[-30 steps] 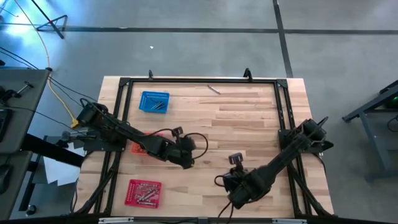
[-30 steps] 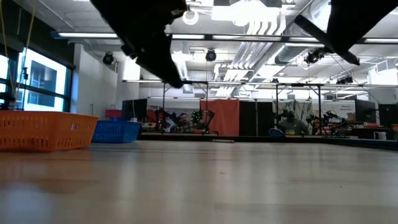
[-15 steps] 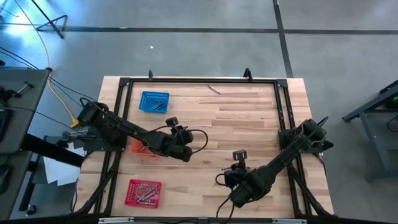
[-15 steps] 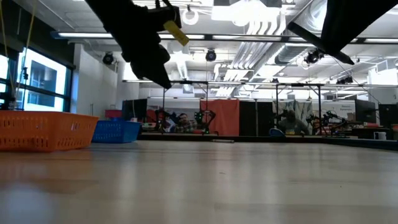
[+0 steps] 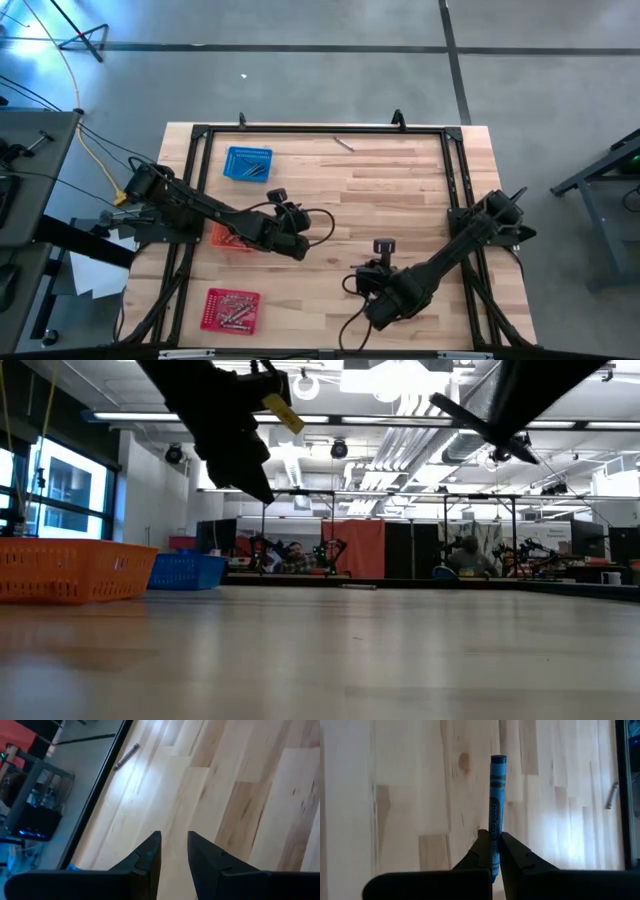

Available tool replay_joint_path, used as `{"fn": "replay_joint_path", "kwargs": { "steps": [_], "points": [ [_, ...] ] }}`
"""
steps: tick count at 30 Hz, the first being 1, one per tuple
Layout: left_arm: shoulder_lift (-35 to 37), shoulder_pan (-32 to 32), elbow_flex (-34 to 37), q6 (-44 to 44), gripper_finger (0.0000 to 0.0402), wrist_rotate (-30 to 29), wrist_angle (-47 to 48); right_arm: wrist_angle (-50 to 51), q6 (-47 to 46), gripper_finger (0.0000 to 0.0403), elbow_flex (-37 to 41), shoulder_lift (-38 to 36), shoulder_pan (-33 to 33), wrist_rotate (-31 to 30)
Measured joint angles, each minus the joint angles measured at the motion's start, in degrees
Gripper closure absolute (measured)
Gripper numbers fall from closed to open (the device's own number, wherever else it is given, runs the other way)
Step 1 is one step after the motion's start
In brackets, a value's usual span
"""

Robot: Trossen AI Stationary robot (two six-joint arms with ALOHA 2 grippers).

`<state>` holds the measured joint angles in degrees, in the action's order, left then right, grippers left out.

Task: Sort crayons
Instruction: Put the blue crayon into the blue bin

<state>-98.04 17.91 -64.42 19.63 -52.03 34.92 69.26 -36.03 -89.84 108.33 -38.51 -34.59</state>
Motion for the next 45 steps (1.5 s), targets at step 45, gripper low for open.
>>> {"fn": "replay_joint_path", "kwargs": {
  "steps": [45],
  "points": [
    [7.65, 18.53, 0.0, -25.29, 0.0321, -10.31, -53.22, -10.89, 1.42, 0.0403, 0.02, -11.3, 0.44, -37.03]
  ]
}}
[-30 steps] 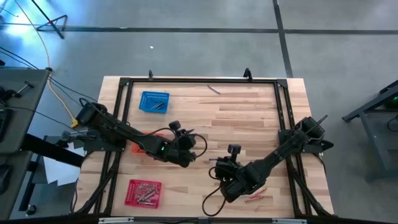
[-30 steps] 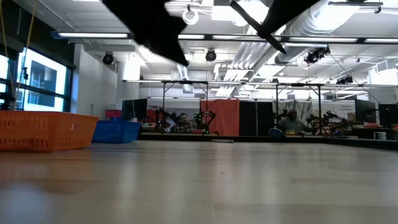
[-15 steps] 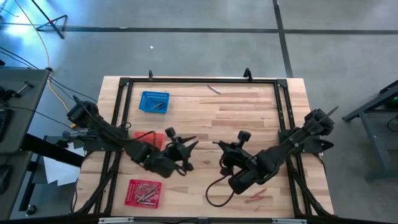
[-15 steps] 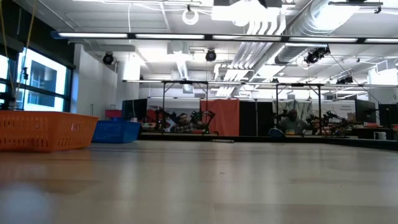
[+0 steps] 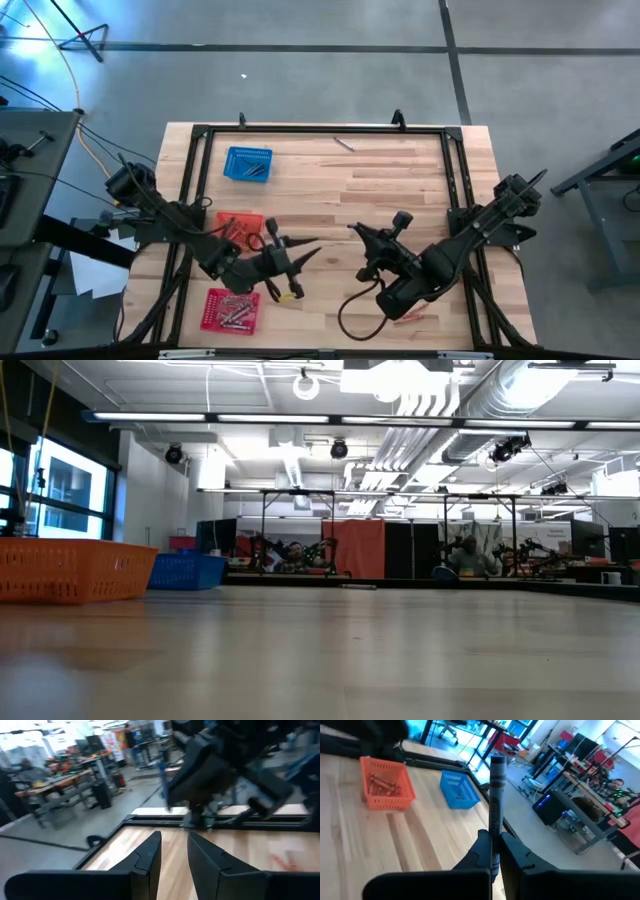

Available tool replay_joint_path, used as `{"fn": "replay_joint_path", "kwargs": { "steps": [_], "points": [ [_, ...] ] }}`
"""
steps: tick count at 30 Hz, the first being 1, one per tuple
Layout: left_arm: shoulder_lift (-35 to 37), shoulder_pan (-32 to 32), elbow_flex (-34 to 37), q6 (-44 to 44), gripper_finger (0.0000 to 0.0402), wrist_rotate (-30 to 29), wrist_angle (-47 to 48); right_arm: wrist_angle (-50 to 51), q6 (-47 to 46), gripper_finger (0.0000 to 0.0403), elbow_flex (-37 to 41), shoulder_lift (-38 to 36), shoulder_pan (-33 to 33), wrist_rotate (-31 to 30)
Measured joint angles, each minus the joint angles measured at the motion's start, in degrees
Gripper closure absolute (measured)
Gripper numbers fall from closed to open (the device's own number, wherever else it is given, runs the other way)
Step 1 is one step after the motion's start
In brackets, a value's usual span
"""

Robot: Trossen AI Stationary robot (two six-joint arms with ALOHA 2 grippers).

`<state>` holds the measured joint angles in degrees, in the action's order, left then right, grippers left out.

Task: Sort crayons
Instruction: Put the blue crayon into the blue bin

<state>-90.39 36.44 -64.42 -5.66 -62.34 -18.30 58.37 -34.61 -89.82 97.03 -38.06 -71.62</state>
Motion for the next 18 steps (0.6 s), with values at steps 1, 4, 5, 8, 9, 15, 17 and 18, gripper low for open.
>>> {"fn": "replay_joint_path", "kwargs": {
  "steps": [1, 4, 5, 8, 9, 15, 17, 18],
  "points": [
    [0.0, -0.34, 0.0, 0.14, 0.0321, 1.57, -0.44, 0.02, -0.08, 0.0403, 0.0, 0.0, 0.02, -0.51],
    [-0.02, -1.31, 0.02, 0.38, 0.0321, 7.62, -2.16, 0.0, -0.44, 0.0403, 0.0, 0.02, 0.03, -0.85],
    [-0.02, -1.59, 0.02, -0.02, 0.0321, 10.1, -2.77, 0.0, -0.47, 0.0403, 0.0, 0.02, 0.02, -0.86],
    [-0.02, -2.66, 0.02, -0.57, 0.0321, 16.43, -3.71, -0.54, -0.79, 0.0403, 0.0, 0.02, 0.02, -0.85],
    [-0.02, -3.07, 0.02, -0.6, 0.0321, 17.86, -4.37, -0.85, -1.04, 0.0403, 0.0, 0.04, 0.02, -0.83],
    [-0.02, -5.42, 0.02, -3.68, 0.0321, 21.19, -5.67, -1.45, -1.02, 0.0402, 0.0, 0.46, -0.24, 1.11],
    [-0.02, -5.93, 0.02, -4.53, 0.0321, 21.32, -5.52, -1.62, 0.02, 0.0402, 0.0, 0.77, -0.4, 1.9],
    [-0.02, -6.17, 0.02, -4.54, 0.032, 21.37, -5.46, -1.69, 0.6, 0.0402, 0.0, 0.97, -0.58, 2.44]
  ]
}}
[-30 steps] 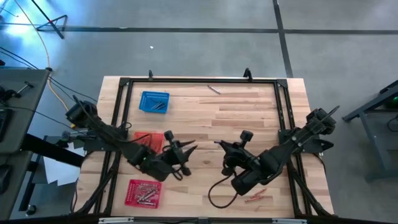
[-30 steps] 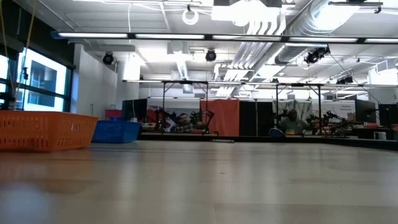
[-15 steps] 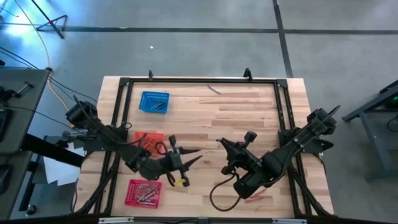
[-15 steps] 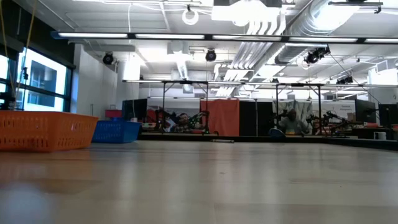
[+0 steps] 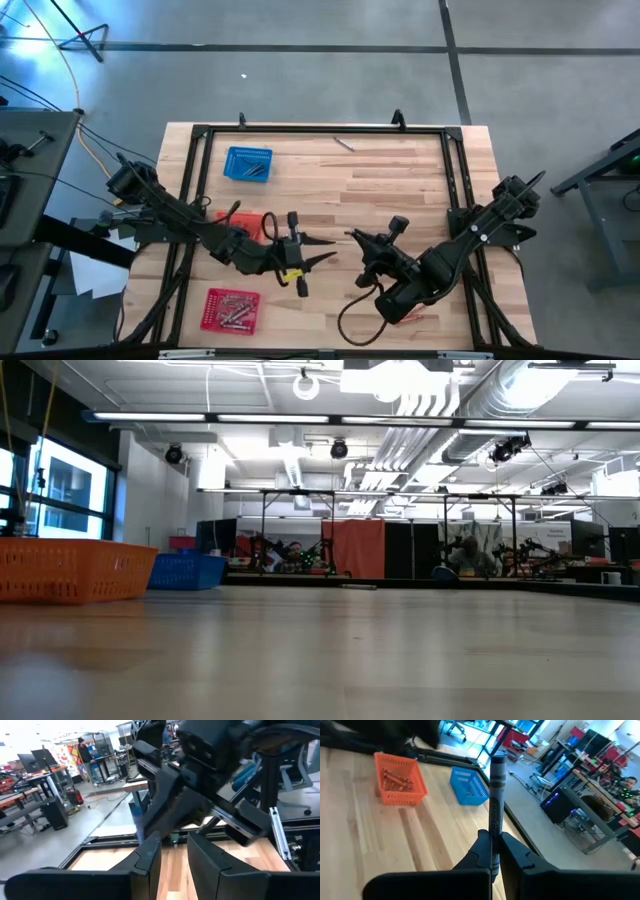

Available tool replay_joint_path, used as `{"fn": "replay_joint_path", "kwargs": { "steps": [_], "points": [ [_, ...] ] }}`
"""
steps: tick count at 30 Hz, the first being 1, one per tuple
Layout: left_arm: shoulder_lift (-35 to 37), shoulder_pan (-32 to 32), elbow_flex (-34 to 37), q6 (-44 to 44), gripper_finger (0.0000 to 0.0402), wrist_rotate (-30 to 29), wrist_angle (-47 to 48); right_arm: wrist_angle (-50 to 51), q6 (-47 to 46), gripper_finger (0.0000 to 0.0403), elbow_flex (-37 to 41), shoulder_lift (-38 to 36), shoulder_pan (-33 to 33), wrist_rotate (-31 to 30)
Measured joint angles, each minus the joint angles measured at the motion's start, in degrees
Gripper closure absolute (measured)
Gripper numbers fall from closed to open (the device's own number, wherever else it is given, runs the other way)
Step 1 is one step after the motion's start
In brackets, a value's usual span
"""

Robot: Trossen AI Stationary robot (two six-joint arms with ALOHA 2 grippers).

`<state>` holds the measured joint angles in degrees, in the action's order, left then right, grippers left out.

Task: Sort crayons
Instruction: Put the blue crayon into the blue bin

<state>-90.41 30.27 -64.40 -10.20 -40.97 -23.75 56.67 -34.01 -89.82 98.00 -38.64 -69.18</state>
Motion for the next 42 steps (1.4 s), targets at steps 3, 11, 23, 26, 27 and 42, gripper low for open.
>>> {"fn": "replay_joint_path", "kwargs": {
  "steps": [3, 11, 23, 26, 27, 42],
  "points": [
    [-0.01, -0.77, 0.0, 0.0, 0.0313, 0.87, 1.42, -0.85, 2.07, 0.0402, 0.0, 0.21, -0.15, 1.39],
    [-0.2, -1.94, 0.0, -0.15, 0.0279, 3.46, 3.53, -2.48, 5.06, 0.0402, 0.0, 0.21, -1.72, 3.43],
    [-0.2, -2.93, 0.0, 0.07, 0.027, 4.96, 3.27, -6.27, 7.45, 0.0402, 0.0, 0.21, -1.98, 4.74],
    [-0.2, -2.93, 0.0, 0.09, 0.027, 4.96, 3.06, -6.98, 7.51, 0.0402, 0.0, 0.21, -1.85, 4.74],
    [-0.2, -2.93, 0.0, 0.12, 0.027, 5.06, 2.8, -7.25, 7.51, 0.0402, 0.0, 0.21, -1.76, 4.74],
    [-0.2, -2.93, 0.0, 0.05, 0.027, 8.96, -0.14, -14.42, 14.94, 0.0402, 0.0, 0.21, 0.49, 9.79]
  ]
}}
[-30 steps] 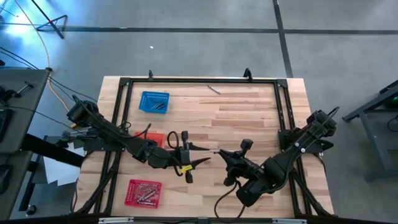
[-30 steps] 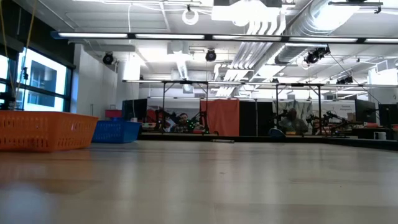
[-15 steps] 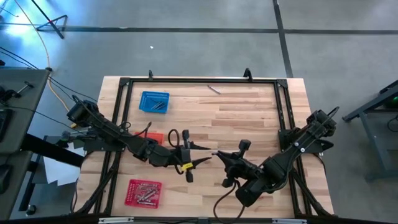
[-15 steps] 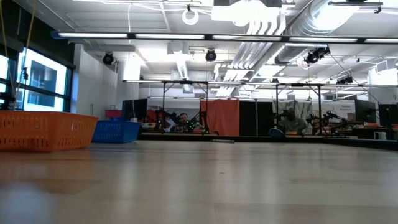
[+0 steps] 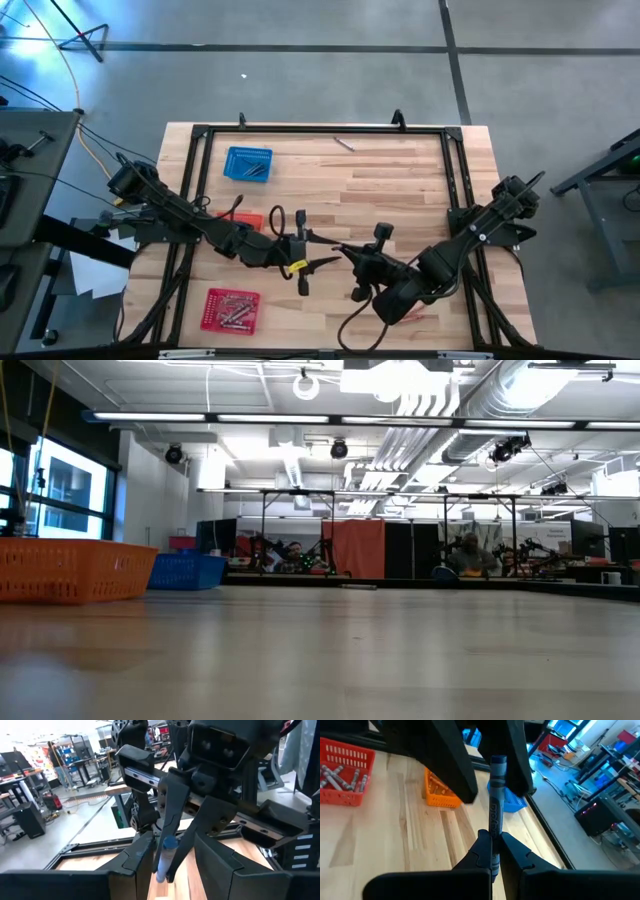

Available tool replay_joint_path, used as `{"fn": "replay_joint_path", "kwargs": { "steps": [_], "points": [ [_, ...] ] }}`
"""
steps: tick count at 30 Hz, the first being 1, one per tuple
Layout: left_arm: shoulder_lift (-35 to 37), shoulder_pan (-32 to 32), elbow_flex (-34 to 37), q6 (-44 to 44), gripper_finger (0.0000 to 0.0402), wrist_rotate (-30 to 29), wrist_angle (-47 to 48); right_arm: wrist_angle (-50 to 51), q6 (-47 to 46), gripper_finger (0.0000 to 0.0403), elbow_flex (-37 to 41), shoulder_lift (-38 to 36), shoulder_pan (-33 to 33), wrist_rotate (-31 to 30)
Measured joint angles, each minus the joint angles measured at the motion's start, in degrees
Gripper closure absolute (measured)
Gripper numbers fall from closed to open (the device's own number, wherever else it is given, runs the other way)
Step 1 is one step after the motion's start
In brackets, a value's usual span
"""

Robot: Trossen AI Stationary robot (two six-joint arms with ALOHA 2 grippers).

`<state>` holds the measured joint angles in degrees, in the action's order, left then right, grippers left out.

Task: Sort crayons
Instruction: Put the blue crayon into the blue bin

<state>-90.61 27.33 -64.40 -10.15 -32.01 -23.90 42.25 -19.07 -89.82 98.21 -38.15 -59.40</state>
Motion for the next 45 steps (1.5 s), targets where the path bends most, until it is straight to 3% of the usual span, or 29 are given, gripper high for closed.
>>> {"fn": "replay_joint_path", "kwargs": {
  "steps": [11, 20, 33, 37, 45],
  "points": [
    [0.0, 0.0, 0.0, -1.08, 0.0278, -0.02, 0.08, -4.85, 5.47, 0.0402, 0.0, 0.0, 0.31, 1.64],
    [0.0, 0.02, 0.0, -0.88, 0.039, 0.0, 1.09, -5.13, 5.6, 0.0402, 0.0, 0.0, 0.31, 2.34],
    [0.0, 0.07, -0.02, 1.11, 0.0398, 1.2, 1.64, -5.22, 4.97, 0.04, 0.0, 0.0, 0.29, 3.11],
    [0.0, 0.07, -0.02, 2.49, 0.0399, 1.27, 1.64, -5.2, 3.41, 0.0374, 0.0, 0.0, 0.29, 3.15],
    [-0.04, 0.09, -0.02, 2.62, 0.04, 1.38, 2.12, -5.28, 2.82, 0.0281, 0.0, 0.0, 0.31, 2.8]
  ]
}}
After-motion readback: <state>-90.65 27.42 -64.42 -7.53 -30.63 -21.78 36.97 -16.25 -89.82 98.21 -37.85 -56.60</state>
